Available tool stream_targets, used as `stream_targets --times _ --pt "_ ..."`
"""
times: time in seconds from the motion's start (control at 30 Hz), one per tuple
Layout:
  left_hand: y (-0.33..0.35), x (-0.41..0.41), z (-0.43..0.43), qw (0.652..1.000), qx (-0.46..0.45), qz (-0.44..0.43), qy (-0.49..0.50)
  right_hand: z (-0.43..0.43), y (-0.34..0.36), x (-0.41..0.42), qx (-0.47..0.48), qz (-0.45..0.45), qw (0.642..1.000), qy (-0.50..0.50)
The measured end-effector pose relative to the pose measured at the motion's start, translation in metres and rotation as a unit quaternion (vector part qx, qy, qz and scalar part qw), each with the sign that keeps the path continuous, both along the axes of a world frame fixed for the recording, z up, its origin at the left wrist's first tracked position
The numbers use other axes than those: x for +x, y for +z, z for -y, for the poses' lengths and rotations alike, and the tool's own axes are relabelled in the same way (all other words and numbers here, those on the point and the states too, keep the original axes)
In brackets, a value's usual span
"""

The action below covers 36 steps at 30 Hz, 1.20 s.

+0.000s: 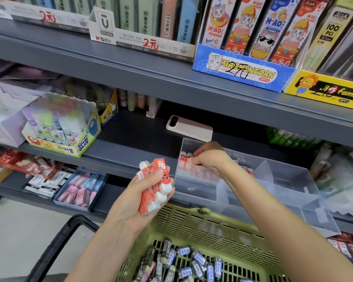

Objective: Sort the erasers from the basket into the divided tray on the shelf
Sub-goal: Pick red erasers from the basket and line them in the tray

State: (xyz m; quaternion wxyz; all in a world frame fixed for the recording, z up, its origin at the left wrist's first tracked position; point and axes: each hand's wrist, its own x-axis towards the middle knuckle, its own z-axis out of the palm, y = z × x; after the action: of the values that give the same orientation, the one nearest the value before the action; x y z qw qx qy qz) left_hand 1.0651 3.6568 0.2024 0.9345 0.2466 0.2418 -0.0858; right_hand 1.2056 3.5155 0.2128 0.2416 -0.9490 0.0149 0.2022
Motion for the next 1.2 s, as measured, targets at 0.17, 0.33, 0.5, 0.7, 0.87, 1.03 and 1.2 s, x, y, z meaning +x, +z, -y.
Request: stream_targets --times 0.17,0.33,0.5,0.7,0.87,1.03,1.2 --pt "-0.001 -0.001 0.0 1.0 0.017 0.005 -0.007 0.002 0.007 -0.028 0.081 0.203 0.975 0.036" --pt "0.0 -0.001 0.002 0.998 0.054 0.023 -0.021 -0.005 0.033 -0.073 0.317 0.052 0.929 0.185" --pt "-0.001 -0.003 0.003 0.993 0.089 0.061 -0.054 -0.003 0.04 -0.076 0.351 0.003 0.914 0.205" --pt "-0.002 -0.002 0.005 0.996 0.06 0.05 -0.048 0.02 0.04 -0.069 0.488 -0.065 0.86 0.137" --pt "-0.001 -0.001 0.002 0.998 0.047 0.039 -0.023 0.042 0.028 -0.038 0.375 0.127 0.912 -0.112" --pt "-0.002 -0.001 0.002 0.998 0.044 0.034 -0.019 0.032 0.002 -0.022 0.07 0.226 0.961 -0.146" --pt "-0.001 -0.002 0.002 0.999 0.037 0.026 -0.011 0.015 0.001 -0.011 -0.163 0.191 0.967 -0.051"
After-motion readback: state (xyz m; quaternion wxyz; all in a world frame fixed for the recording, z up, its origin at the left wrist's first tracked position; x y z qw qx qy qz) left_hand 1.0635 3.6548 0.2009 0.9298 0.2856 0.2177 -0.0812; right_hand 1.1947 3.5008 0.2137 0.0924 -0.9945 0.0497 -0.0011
